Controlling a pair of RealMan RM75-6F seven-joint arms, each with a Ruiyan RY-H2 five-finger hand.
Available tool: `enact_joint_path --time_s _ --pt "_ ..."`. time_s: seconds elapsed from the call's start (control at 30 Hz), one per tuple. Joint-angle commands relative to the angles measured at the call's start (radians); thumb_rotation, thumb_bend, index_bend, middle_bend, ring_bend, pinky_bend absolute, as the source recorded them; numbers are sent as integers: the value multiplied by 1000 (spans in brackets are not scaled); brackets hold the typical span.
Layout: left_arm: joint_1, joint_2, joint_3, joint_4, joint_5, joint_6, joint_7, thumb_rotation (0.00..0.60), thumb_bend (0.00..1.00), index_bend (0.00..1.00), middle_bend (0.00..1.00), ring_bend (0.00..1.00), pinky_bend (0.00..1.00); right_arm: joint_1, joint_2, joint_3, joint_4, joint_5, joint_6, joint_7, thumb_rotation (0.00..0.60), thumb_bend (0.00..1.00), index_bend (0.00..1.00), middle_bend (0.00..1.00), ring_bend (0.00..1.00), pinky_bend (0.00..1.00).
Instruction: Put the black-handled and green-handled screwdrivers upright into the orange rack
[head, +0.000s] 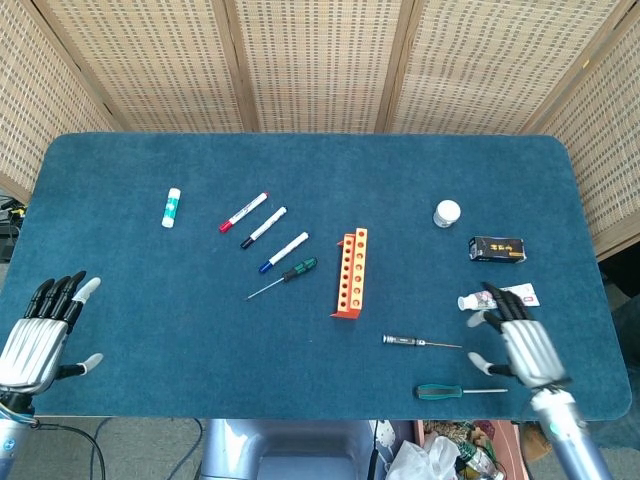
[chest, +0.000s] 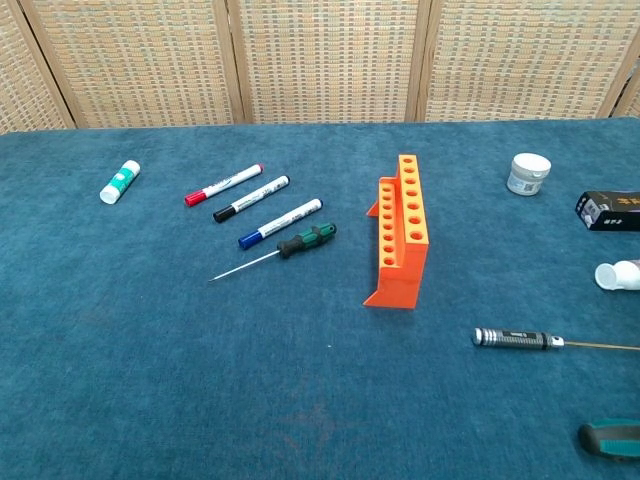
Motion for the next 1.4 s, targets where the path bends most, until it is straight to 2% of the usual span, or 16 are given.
enact_joint_path --time_s 0.03,0.33,0.67,1.0,1.4 --pt "-2 -1 -2 0 -10 -6 2 600 0 0 0 0 0 83 -93 31 29 70 -109 -63 600 258 418 0 0 0" --pt "-6 9 -7 -2 -28 -16 -17 600 0 0 0 0 0 166 -203 61 16 206 -216 -226 600 286 428 0 0 0" --pt "-5 14 -3 -2 -24 -16 -24 600 0 0 0 0 0 193 -300 46 46 295 -217 -364 600 291 430 0 0 0" --pt "-8 12 0 -2 -24 -22 -16 600 0 0 0 0 0 194 -355 15 116 309 -207 -386 600 292 434 0 0 0" --pt "-9 16 -4 -5 -34 -22 -29 600 0 0 0 0 0 202 -396 10 201 297 -194 -369 600 301 445 0 0 0"
